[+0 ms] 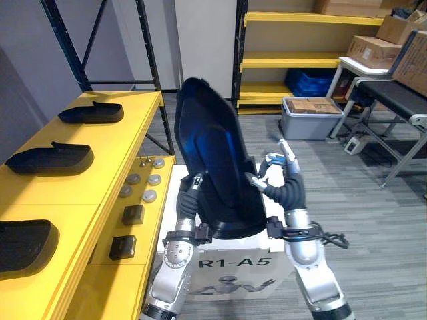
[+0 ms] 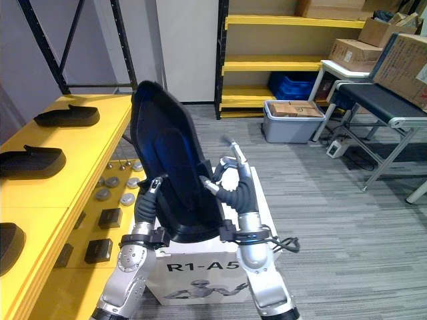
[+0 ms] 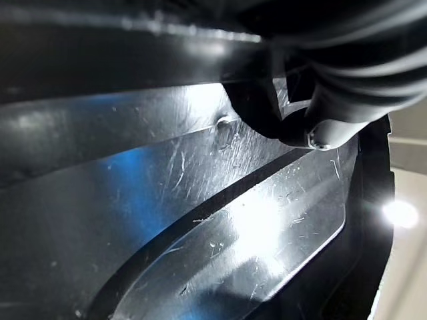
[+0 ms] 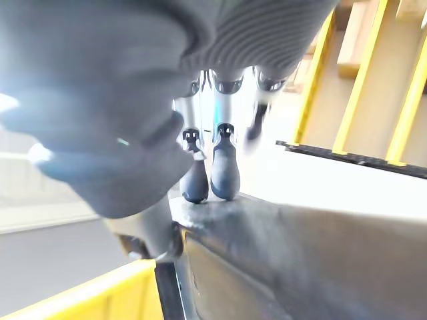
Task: Walk over and take plastic housings, then place them on the shelf
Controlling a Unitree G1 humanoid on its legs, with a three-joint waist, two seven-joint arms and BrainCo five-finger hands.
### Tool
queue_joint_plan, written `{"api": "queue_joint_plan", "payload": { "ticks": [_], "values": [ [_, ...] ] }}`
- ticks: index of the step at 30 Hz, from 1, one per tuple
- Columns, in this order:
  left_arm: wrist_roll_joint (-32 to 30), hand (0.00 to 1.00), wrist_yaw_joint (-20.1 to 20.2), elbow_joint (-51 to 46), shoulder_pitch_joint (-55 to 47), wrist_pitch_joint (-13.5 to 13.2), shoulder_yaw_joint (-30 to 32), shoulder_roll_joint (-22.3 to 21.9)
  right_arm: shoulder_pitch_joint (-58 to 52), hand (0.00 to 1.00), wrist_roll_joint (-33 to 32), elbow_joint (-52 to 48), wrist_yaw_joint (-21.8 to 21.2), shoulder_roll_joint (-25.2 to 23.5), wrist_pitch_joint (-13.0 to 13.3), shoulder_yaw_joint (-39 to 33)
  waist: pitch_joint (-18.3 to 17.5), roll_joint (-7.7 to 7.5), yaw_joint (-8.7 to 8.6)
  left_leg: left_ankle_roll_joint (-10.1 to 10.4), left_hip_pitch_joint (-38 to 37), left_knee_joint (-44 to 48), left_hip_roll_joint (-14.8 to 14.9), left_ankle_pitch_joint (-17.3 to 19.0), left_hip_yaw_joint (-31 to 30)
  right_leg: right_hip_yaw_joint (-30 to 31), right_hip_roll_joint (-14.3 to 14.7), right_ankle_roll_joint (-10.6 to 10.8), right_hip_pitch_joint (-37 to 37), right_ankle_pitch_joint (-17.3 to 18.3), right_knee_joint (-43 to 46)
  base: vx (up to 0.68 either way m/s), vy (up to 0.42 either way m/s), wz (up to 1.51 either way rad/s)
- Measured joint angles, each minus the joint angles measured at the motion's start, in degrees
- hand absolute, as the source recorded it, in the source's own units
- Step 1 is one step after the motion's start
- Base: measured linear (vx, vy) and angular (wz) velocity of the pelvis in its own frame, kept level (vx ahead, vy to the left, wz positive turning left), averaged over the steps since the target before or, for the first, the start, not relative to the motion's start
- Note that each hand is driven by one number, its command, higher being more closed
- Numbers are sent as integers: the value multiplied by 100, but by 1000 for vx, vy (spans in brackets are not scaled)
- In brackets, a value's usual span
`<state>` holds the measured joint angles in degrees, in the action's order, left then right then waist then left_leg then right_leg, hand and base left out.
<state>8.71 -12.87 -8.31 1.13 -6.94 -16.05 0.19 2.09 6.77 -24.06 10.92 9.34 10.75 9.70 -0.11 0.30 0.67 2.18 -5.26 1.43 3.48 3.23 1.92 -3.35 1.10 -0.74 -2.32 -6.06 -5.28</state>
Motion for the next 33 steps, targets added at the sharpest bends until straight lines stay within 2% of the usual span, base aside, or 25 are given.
{"api": "queue_joint_plan", "payload": {
  "ticks": [1,2,4,5,8,11,14,15,17,19,21,26,29,33],
  "values": [
    [10,100,45,1,-22,-10,63,-3,7,0,-339,-136,-25,-65,110,-416,0,0,-1,0,0,-2,4,2,11,15,4,15,7,10,0,0,0,-9],
    [4,100,114,-2,-139,-17,280,9,37,0,-952,-259,-8,-142,257,-1396,1,-2,-2,-3,0,-4,10,10,43,46,12,18,18,13,0,1,4,-10],
    [5,100,128,0,-270,-15,481,43,41,0,-1490,-255,3,-130,368,-2068,1,-1,-5,-1,0,-4,17,19,82,82,19,18,33,13,0,9,15,-11],
    [6,100,133,4,-466,-13,798,53,11,0,-2059,-223,36,-129,455,-2811,2,0,-63,3,3,-4,29,27,102,96,24,17,33,13,0,23,19,-8],
    [8,100,115,12,-683,-9,1093,56,-164,0,-2757,-135,92,-128,715,-3582,6,-1,-178,8,7,-9,49,30,107,97,37,17,43,15,0,11,6,-2],
    [5,100,193,3,-763,-11,1117,42,-498,0,-2909,565,144,-125,821,-4028,6,-2,-202,11,21,-12,52,37,106,95,40,23,71,25,-1,0,0,0],
    [-3,100,213,-49,-938,-13,1147,43,-935,0,-2878,1494,248,-169,724,-4232,1,10,-248,13,69,-10,53,45,103,88,38,24,111,30,-1,0,0,0],
    [-3,100,214,-138,-1108,-18,1246,42,-1264,0,-2776,2139,295,-298,549,-4328,2,24,-274,16,139,-8,57,46,111,94,40,24,180,30,0,0,0,0],
    [-3,100,213,-196,-1213,-18,1291,40,-1507,0,-2679,2566,297,-370,392,-4333,-3,34,-276,16,162,-8,63,46,121,99,45,24,208,29,2,0,0,0],
    [-2,100,214,-351,-1418,-23,1340,29,-1902,0,-2529,3387,216,-541,88,-4324,0,50,-267,17,179,-8,88,46,138,108,50,23,196,29,33,52,9,-3],
    [-2,100,233,-457,-1547,-24,1376,12,-2049,0,-2370,3816,99,-635,-81,-4292,-4,70,-272,17,163,-3,96,46,162,124,47,17,181,24,38,38,17,-4],
    [-3,100,409,-867,-1801,-65,1439,-20,-2222,0,-2142,5584,-493,-813,-355,-3730,6,79,-228,17,11,65,142,158,273,138,69,5,58,153,180,-9,25,-3],
    [-3,100,434,-969,-1859,-116,1380,-38,-2231,0,-2032,6252,-725,-844,-493,-3324,3,71,-169,-4,2,87,148,220,279,132,66,3,44,179,238,-24,18,0],
    [-3,100,443,-964,-1894,-119,1286,-119,-2217,0,-1696,6652,-920,-865,-593,-2875,10,66,-84,10,-1,83,141,195,259,86,44,33,133,309,500,-6,21,7]
  ]
}}
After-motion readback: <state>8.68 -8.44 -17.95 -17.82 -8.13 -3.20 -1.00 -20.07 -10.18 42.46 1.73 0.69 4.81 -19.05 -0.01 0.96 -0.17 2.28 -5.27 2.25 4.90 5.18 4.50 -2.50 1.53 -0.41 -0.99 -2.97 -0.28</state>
